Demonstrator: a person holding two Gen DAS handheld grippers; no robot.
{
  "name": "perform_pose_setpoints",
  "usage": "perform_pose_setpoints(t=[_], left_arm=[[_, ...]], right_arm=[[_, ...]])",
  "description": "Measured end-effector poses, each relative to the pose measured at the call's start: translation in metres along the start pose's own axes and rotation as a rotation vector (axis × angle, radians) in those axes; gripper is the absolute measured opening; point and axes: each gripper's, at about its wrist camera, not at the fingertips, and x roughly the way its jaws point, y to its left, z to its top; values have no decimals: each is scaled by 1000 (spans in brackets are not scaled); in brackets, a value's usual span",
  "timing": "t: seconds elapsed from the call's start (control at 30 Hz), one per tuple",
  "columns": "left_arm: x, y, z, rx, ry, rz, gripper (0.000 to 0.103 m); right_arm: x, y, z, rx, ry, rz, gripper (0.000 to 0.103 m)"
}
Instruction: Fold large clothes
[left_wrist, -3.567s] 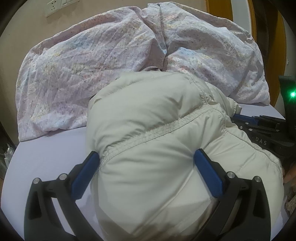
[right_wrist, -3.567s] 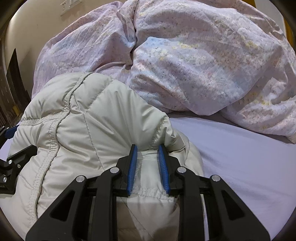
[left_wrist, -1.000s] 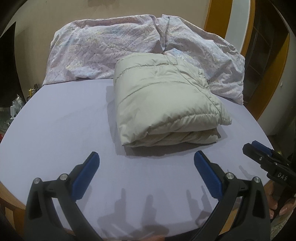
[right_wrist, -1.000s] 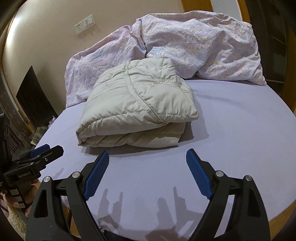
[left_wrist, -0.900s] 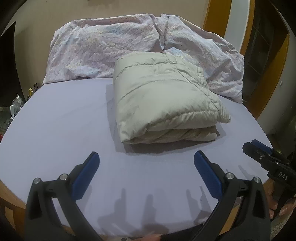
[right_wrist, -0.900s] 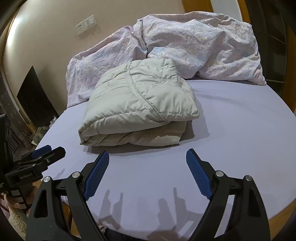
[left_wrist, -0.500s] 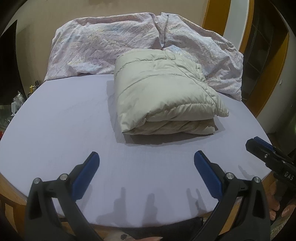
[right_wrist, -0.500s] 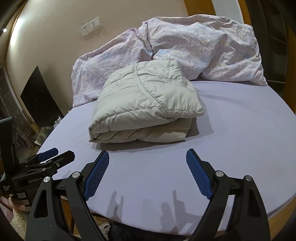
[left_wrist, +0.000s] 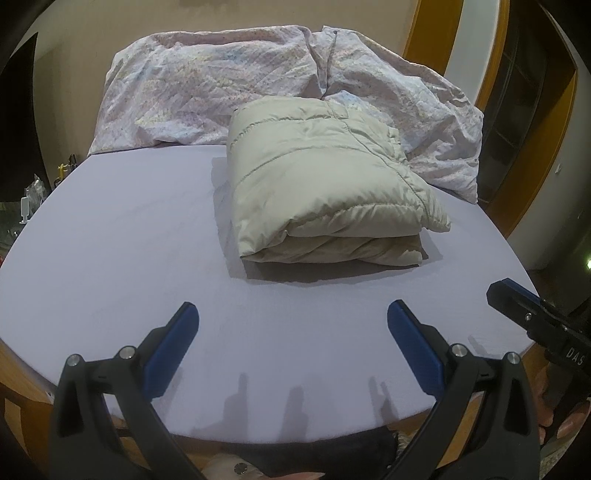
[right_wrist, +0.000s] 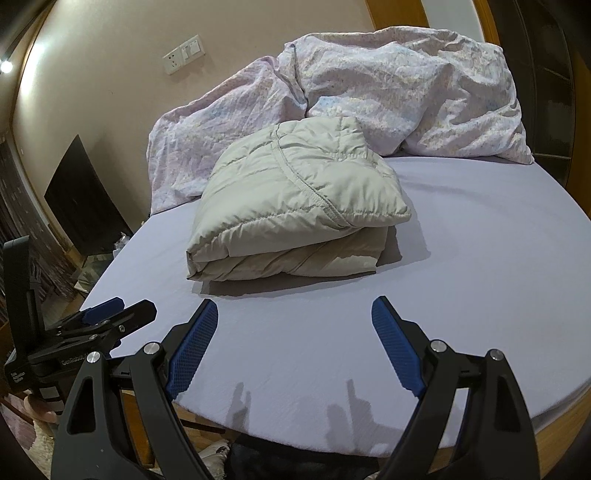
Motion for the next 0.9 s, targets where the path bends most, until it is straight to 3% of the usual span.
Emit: perform_pose_setpoints(t=[0.9], left_arm=[[4, -9, 1, 6, 8, -5, 101]], right_arm=[[-3, -2, -1, 14, -9, -3, 87]])
